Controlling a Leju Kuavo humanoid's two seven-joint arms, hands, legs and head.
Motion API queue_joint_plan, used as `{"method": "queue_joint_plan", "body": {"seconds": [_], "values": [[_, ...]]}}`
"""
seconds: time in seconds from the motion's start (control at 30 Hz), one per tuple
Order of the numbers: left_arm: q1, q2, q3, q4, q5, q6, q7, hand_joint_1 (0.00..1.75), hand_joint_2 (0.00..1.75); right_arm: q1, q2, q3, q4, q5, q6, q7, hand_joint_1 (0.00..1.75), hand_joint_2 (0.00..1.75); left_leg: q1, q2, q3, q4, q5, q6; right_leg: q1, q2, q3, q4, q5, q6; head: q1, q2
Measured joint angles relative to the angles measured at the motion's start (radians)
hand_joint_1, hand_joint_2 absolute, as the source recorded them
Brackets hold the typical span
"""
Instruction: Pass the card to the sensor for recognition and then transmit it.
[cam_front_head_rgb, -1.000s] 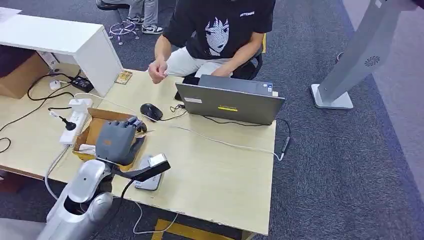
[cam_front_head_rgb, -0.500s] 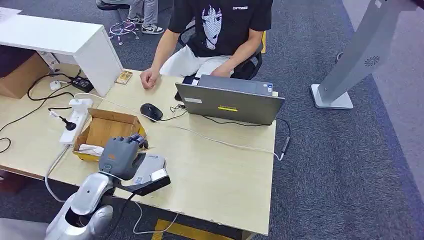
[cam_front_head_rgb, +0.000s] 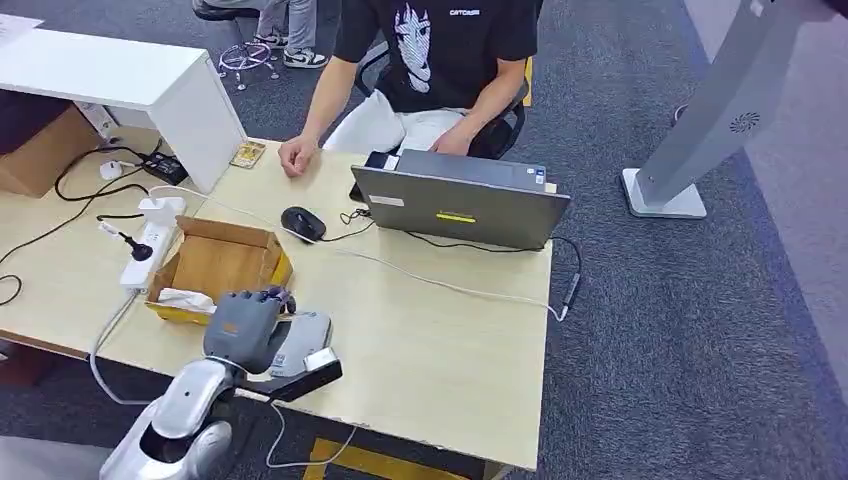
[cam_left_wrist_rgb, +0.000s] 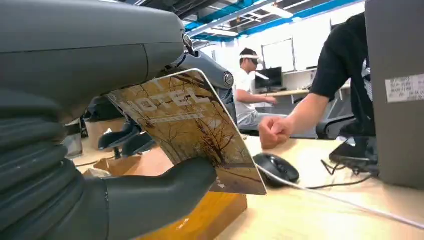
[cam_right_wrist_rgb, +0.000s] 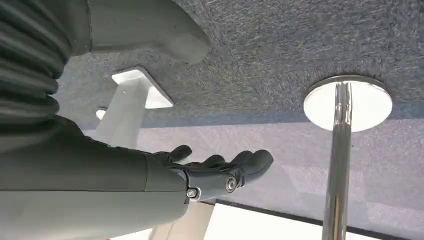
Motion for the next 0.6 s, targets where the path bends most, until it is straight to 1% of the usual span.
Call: {"method": "queue_joint_plan", "body": {"seconds": [0.33, 0.6], "values": [[0.006, -0.01, 0.0, 0.03, -0.015, 0.0, 0.011, 1.75, 1.75, 0.0, 0.0, 0.001, -0.003, 0.0, 0.0, 0.005, 0.0, 1.75, 0.0, 0.0, 0.0, 0.0, 0.0, 0.0, 0.0, 0.0, 0.0, 0.0, 0.0, 0.0, 0.0, 0.0], [0.018, -0.032, 0.0, 0.071, -0.039, 0.019, 0.02, 1.75, 1.75, 0.0, 0.0, 0.004, -0.012, -0.002, 0.0, 0.009, 0.0, 1.75, 0.0, 0.0, 0.0, 0.0, 0.0, 0.0, 0.0, 0.0, 0.0, 0.0, 0.0, 0.0, 0.0, 0.0]]}}
